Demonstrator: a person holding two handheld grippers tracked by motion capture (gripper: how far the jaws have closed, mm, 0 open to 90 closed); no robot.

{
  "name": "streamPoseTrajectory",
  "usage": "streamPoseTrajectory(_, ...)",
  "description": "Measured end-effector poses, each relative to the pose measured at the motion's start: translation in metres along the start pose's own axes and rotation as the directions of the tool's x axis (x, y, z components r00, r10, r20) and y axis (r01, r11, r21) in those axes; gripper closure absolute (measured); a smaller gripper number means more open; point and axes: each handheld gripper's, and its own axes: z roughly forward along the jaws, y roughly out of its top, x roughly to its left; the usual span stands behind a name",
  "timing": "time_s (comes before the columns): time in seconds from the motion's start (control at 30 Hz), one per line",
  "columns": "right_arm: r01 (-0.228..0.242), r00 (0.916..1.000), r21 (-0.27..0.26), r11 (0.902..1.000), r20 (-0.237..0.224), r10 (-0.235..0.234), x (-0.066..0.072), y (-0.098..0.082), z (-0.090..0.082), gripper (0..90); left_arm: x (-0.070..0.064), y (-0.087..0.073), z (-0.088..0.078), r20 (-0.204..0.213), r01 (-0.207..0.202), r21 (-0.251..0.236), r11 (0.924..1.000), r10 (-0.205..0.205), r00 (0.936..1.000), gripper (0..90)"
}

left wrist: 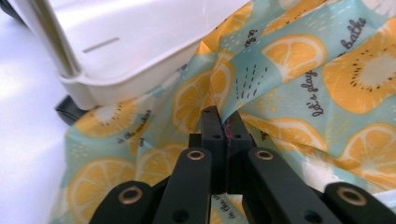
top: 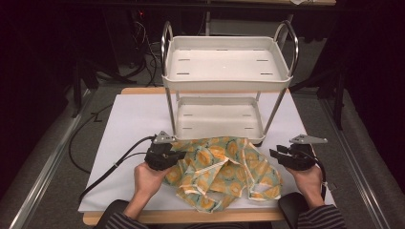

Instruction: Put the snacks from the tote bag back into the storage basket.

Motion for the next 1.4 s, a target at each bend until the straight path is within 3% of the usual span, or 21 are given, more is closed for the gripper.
streamPoseTrajectory(0.1,0.018,0.9998,-0.02,0.9997,-0.005,-0.018,0.002,0.001,-0.007,61.3,0.004,-0.004,0.004,-0.026,-0.014,0.014,0.9998,0.014,0.9996,90.0)
streamPoseTrajectory(0.27,0.011,0.9993,-0.025,0.9996,-0.036,-0.012,0.006,0.002,-0.008,60.8,0.012,-0.001,0.015,-0.037,0.027,0.024,0.9993,-0.026,0.999,90.0)
streamPoseTrajectory(0.33,0.013,0.9989,-0.016,0.9998,-0.046,-0.014,0.008,0.002,-0.006,60.1,0.014,-0.003,0.018,-0.042,0.021,0.027,0.9994,-0.02,0.9989,90.0)
streamPoseTrajectory(0.47,0.049,0.9975,-0.035,0.9982,-0.048,-0.051,0.015,0.004,-0.009,58.6,0.017,-0.001,0.017,-0.04,0.011,0.008,0.9999,-0.011,0.9991,90.0)
streamPoseTrajectory(0.93,0.106,0.987,-0.073,0.9917,-0.114,-0.114,0.039,0.011,-0.02,53.6,0.025,0.0,0.03,-0.08,0.042,0.034,0.9985,-0.039,0.996,90.0)
streamPoseTrajectory(1.13,0.155,0.9722,-0.087,0.984,-0.163,-0.168,0.06,0.011,-0.018,53.4,0.027,-0.001,0.031,-0.097,0.021,0.042,0.9989,-0.017,0.9951,90.0)
streamPoseTrajectory(1.23,0.195,0.9618,-0.107,0.975,-0.173,-0.212,0.07,0.011,-0.021,53.7,0.028,-0.001,0.033,-0.104,0.025,0.047,0.9986,-0.02,0.9944,90.0)
streamPoseTrajectory(1.4,0.199,0.9536,-0.109,0.974,-0.208,-0.218,0.08,0.011,-0.019,54.1,0.029,-0.002,0.035,-0.11,0.022,0.049,0.9985,-0.017,0.9938,90.0)
